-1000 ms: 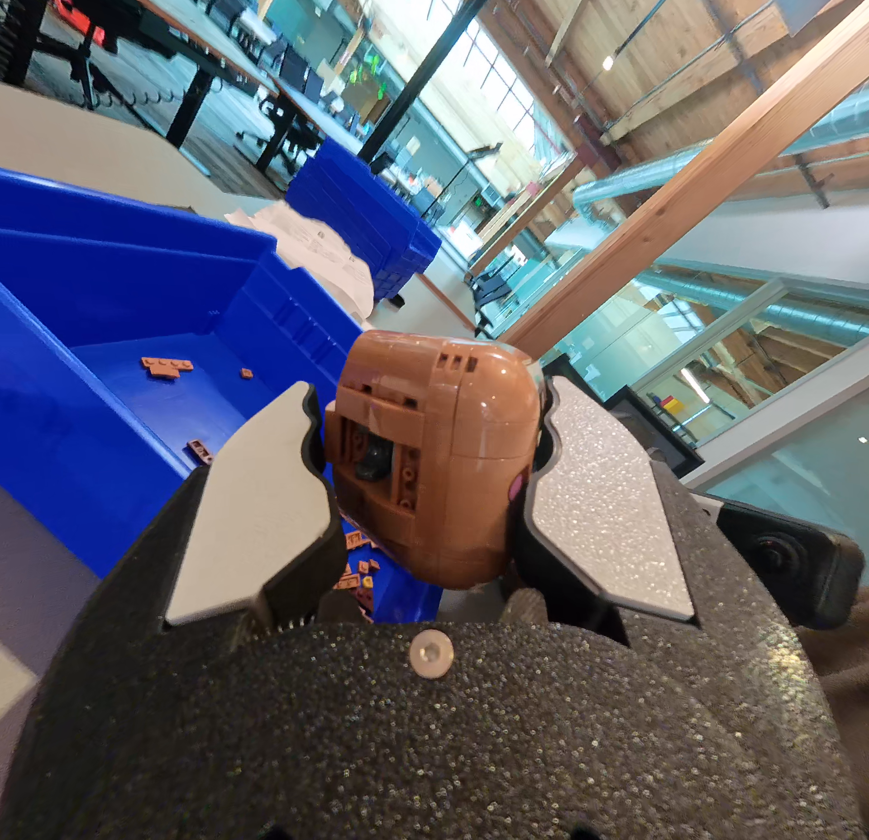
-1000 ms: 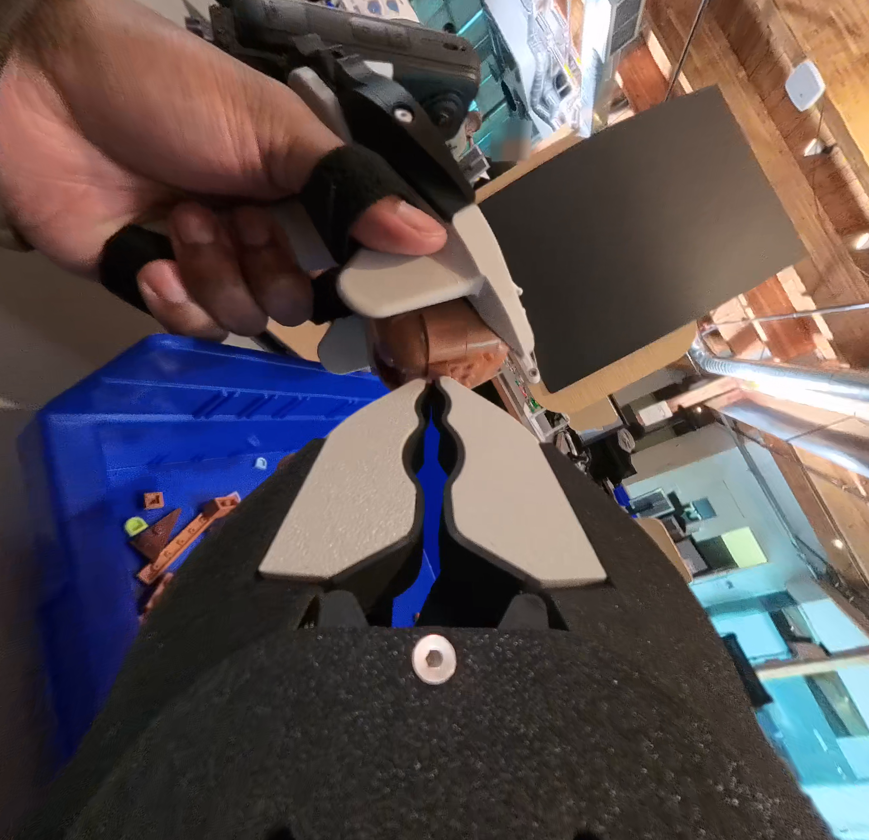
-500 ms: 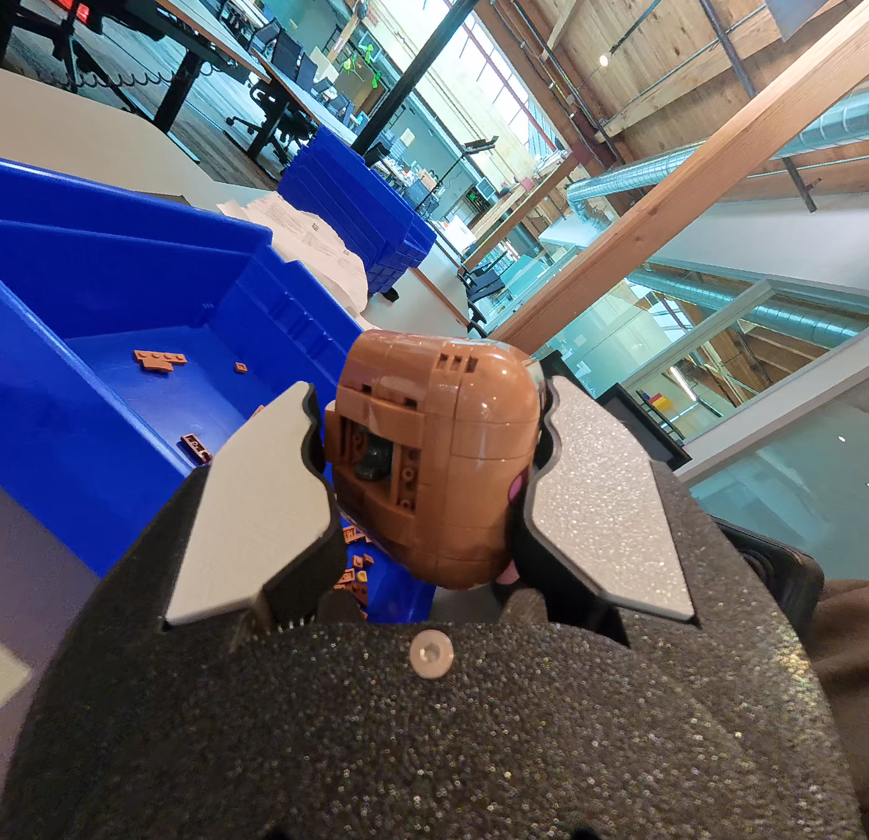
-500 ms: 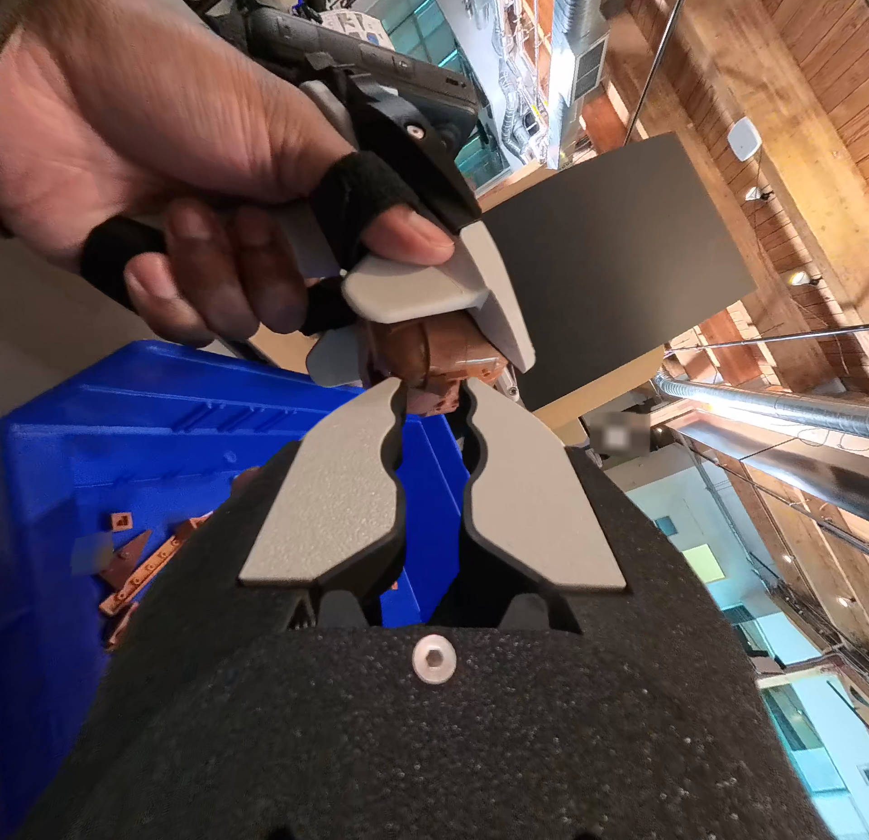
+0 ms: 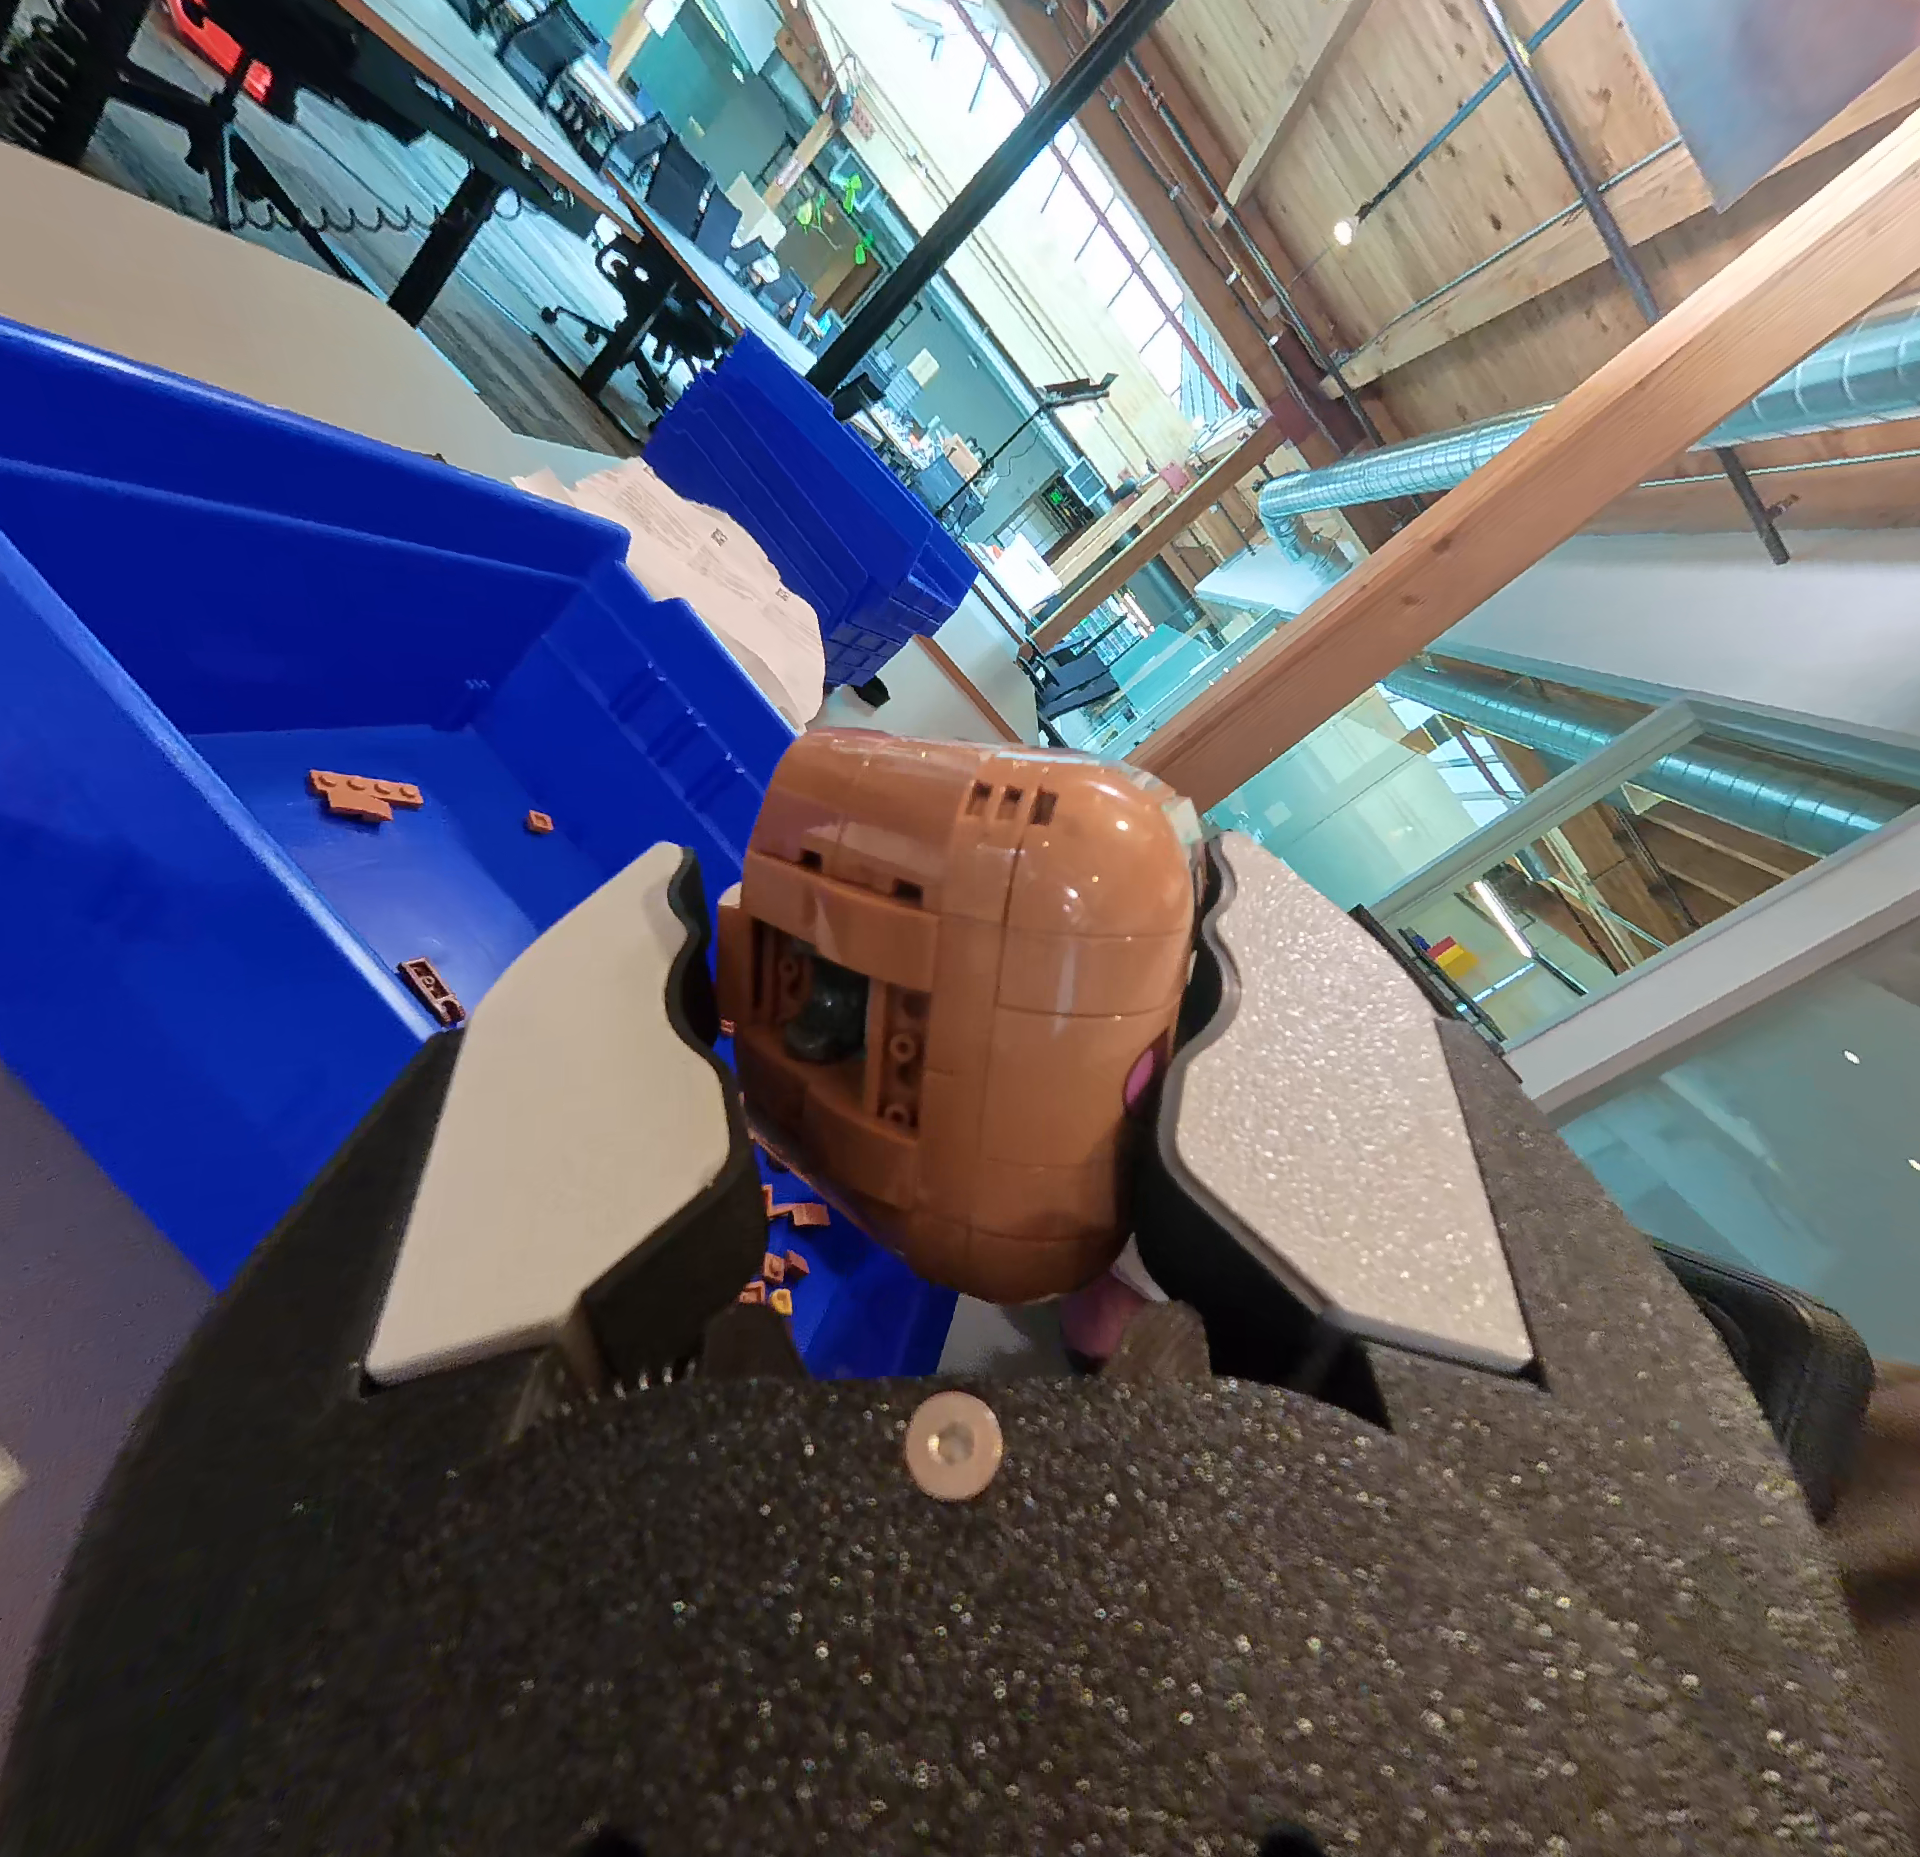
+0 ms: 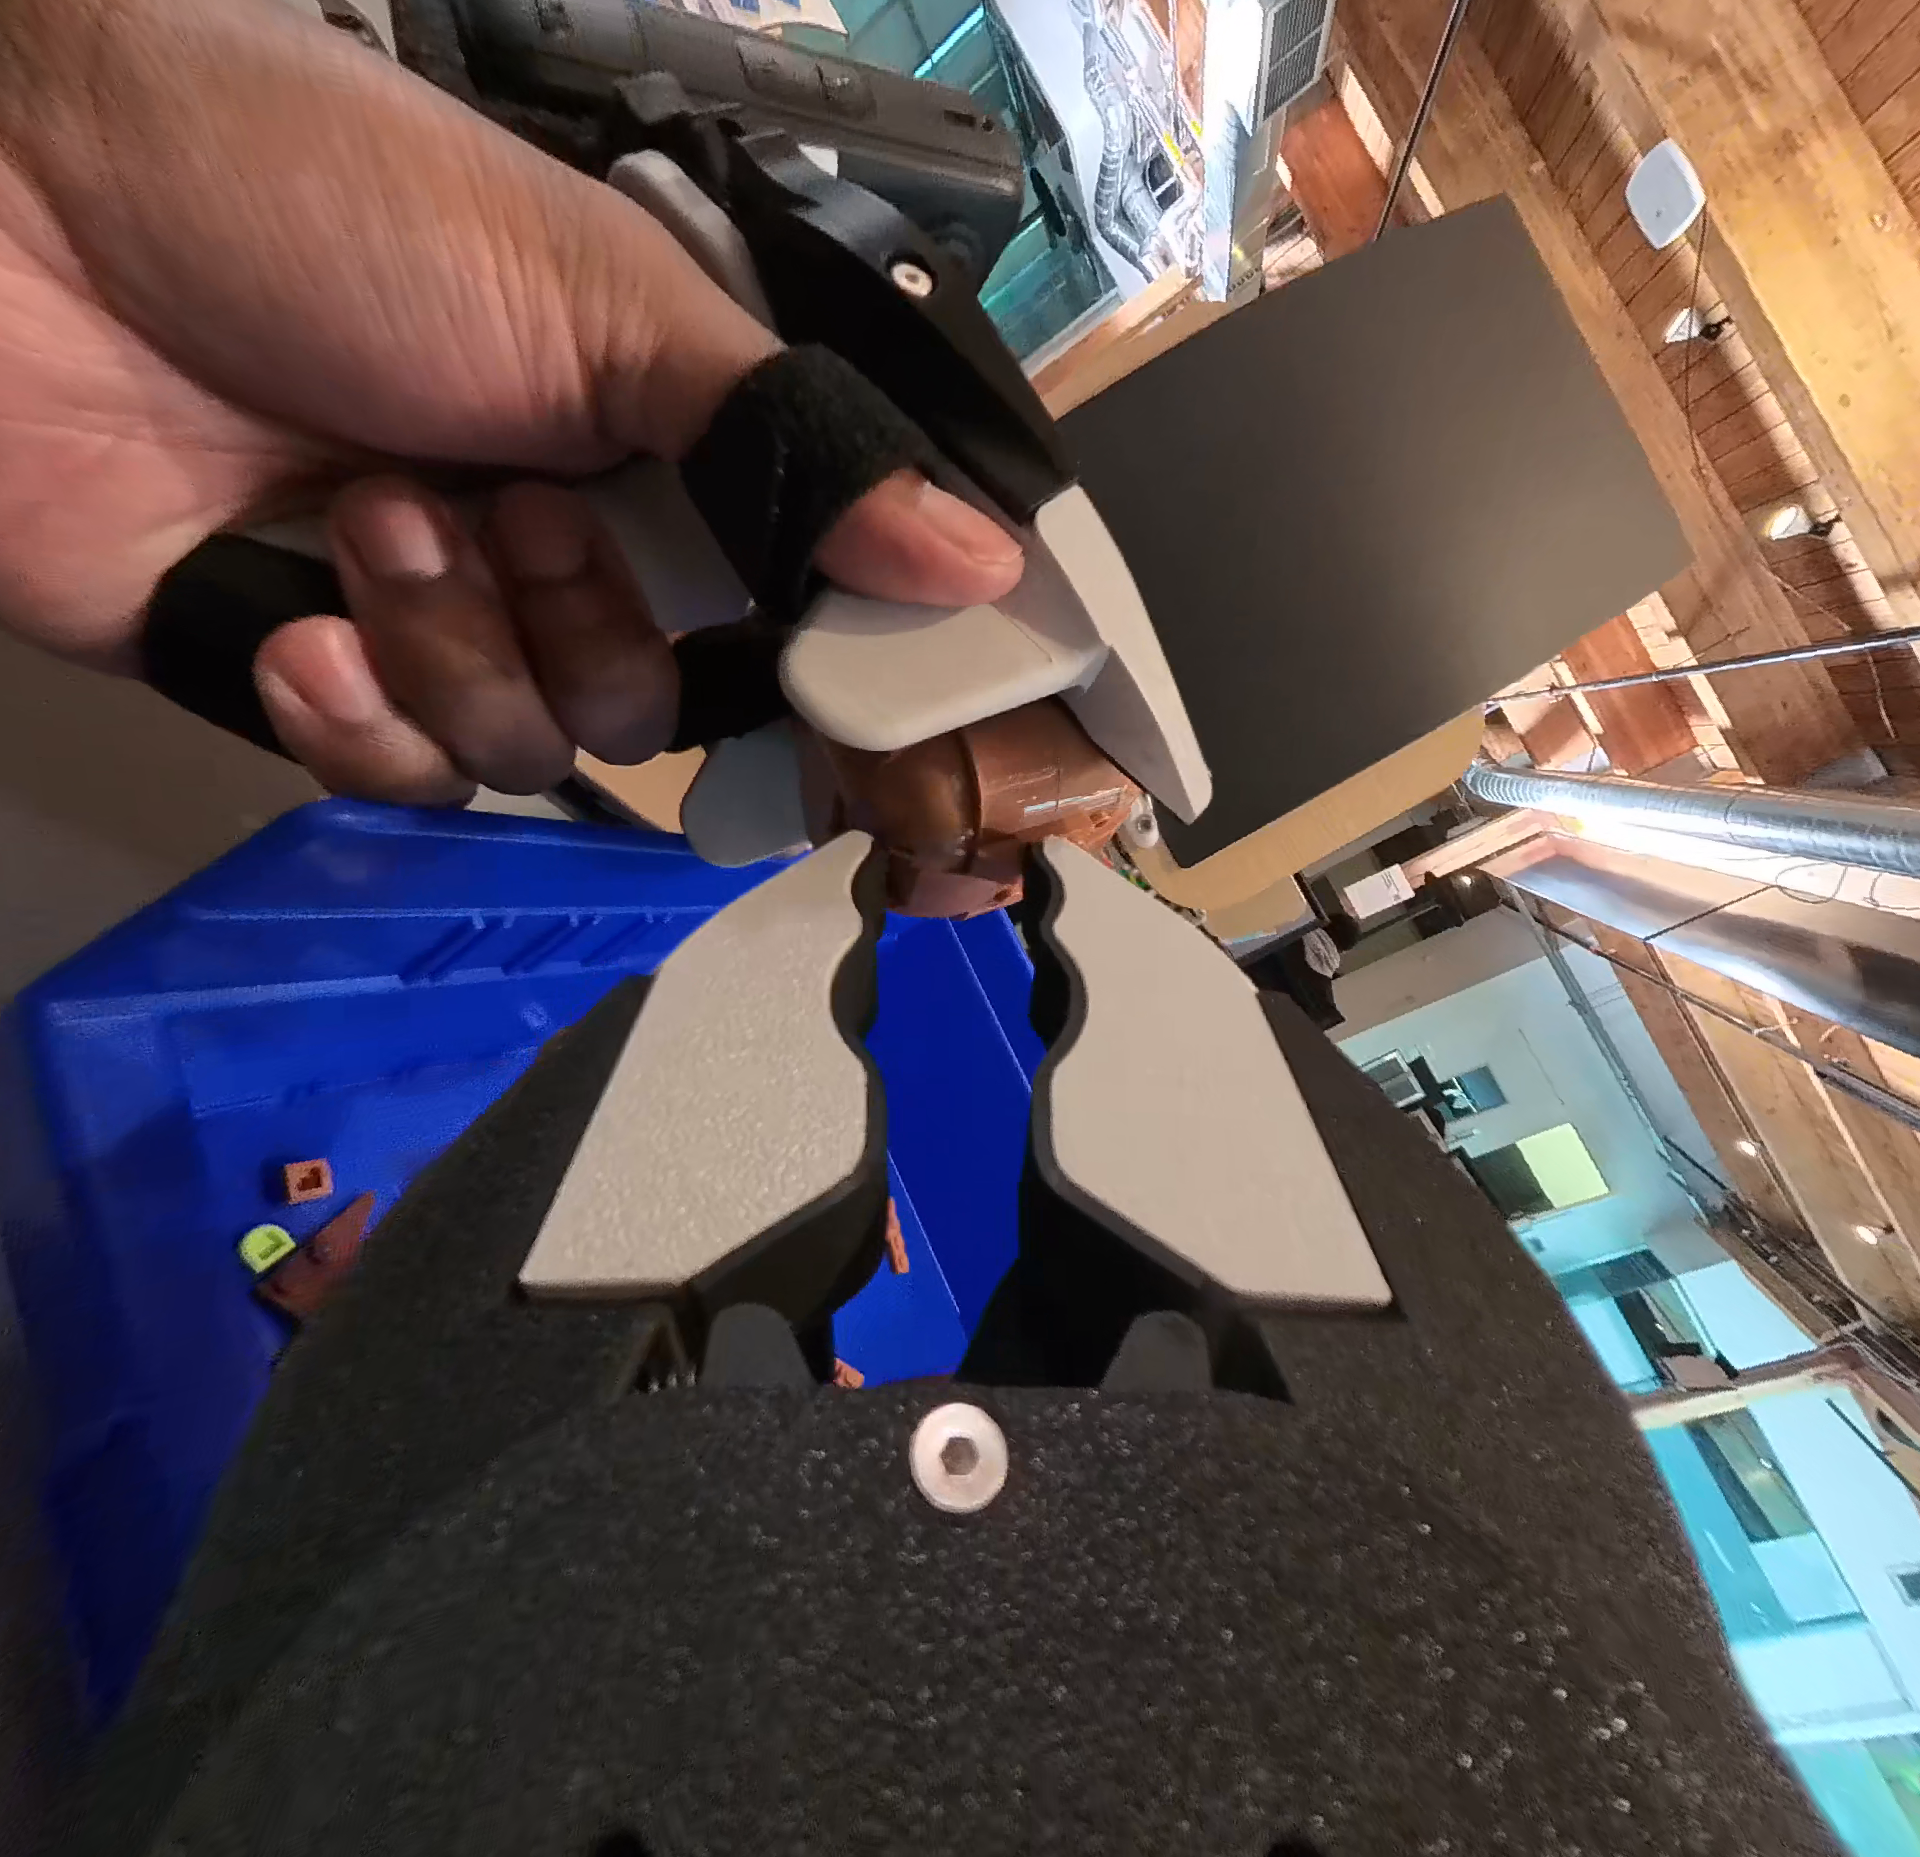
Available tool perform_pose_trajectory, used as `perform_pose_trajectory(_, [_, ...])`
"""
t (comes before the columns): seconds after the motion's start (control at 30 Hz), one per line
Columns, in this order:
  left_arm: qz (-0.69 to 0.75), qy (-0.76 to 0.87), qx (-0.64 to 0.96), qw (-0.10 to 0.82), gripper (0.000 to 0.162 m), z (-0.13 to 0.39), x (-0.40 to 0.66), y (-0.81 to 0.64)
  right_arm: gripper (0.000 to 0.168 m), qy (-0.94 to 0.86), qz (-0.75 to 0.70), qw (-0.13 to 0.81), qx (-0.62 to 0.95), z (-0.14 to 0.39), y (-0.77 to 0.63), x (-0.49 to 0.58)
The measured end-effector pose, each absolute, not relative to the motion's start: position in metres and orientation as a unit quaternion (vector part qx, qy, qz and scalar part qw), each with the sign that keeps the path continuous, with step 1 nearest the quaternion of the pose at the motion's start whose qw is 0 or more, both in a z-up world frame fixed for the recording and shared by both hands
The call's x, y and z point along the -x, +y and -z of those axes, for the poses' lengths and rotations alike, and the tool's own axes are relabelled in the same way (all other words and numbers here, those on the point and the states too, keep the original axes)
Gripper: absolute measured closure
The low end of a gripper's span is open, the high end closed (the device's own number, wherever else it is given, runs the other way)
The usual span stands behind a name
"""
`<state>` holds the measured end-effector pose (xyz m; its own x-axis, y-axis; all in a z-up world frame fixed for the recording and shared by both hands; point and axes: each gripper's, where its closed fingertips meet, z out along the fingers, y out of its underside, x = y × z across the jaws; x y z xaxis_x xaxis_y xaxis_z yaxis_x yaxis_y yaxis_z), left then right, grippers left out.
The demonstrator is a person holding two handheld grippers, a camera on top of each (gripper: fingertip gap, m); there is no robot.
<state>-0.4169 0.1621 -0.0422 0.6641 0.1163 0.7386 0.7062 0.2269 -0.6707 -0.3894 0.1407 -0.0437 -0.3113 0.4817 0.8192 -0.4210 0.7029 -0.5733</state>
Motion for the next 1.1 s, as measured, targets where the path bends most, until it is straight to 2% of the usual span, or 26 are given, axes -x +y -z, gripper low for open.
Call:
perform_pose_trajectory(0.03, [0.208, -0.351, 0.587, 0.700, 0.072, 0.042, 0.416, 0.162, 0.145, -0.713, -0.380, 0.589, 0.022, 0.044, 0.141, 0.389])
perform_pose_trajectory(0.1, [0.199, -0.356, 0.582, 0.703, 0.072, 0.041, 0.419, 0.160, 0.161, -0.716, -0.375, 0.589, 0.022, 0.045, 0.142, 0.388])
perform_pose_trajectory(0.43, [0.196, -0.349, 0.581, 0.709, 0.073, 0.038, 0.421, 0.155, 0.159, -0.755, -0.344, 0.557, 0.033, 0.065, 0.144, 0.400])
perform_pose_trajectory(0.57, [0.234, -0.344, 0.575, 0.705, 0.072, 0.039, 0.421, 0.155, 0.139, -0.760, -0.362, 0.538, 0.046, 0.066, 0.148, 0.404])
perform_pose_trajectory(0.73, [0.281, -0.344, 0.556, 0.702, 0.072, 0.036, 0.419, 0.155, 0.123, -0.747, -0.421, 0.511, 0.054, 0.056, 0.148, 0.400])
perform_pose_trajectory(0.93, [0.308, -0.338, 0.569, 0.683, 0.072, 0.033, 0.406, 0.160, 0.096, -0.722, -0.464, 0.512, 0.038, 0.044, 0.141, 0.393])
perform_pose_trajectory(1.1, [0.326, -0.307, 0.607, 0.657, 0.072, 0.028, 0.375, 0.166, 0.085, -0.698, -0.498, 0.515, 0.007, 0.032, 0.129, 0.379])
